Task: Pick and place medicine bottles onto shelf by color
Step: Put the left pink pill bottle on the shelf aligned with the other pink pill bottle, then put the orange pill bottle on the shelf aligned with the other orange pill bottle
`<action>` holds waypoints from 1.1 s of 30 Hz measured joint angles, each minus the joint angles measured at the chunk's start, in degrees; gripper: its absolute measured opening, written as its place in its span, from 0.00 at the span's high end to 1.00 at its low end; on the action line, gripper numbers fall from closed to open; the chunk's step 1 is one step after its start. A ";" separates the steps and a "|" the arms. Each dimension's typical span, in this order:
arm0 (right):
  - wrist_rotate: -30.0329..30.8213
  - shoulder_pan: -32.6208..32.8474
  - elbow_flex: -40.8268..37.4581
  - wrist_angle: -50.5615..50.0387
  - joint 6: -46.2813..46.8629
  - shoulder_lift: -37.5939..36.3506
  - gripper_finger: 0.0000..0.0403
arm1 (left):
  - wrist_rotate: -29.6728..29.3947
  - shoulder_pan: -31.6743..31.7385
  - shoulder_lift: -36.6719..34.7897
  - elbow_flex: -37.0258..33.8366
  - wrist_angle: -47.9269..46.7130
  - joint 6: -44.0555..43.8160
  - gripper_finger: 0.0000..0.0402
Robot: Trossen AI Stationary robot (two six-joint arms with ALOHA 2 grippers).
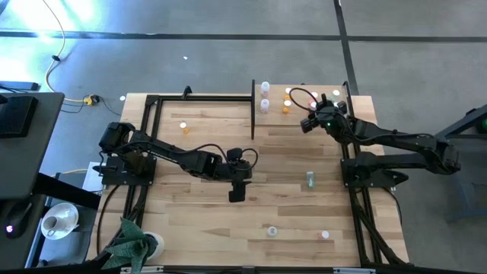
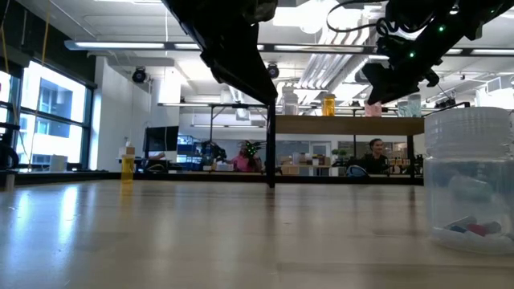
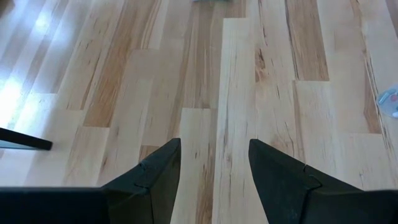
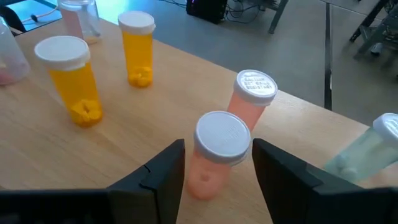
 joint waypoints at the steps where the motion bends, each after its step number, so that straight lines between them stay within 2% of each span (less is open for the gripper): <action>1: -0.01 0.00 0.00 0.04 -0.01 -0.03 0.55 | 0.00 0.00 0.00 0.00 0.00 -0.01 0.56; 11: -1.66 0.17 0.07 -0.08 -0.17 -4.08 0.55 | -0.54 0.00 0.00 0.03 -2.56 -1.67 0.56; 18: -10.55 0.86 0.11 -1.01 -0.77 -10.16 0.55 | -3.44 0.00 -0.56 0.12 -4.92 -3.71 0.56; 27: -11.07 8.73 0.14 -0.54 -2.14 -14.85 0.55 | -6.16 0.02 -6.08 0.11 -11.99 -4.12 0.56; 33: -11.05 15.67 0.22 2.51 -1.71 -13.86 0.55 | -8.49 0.02 -13.41 0.00 -22.42 -7.18 0.56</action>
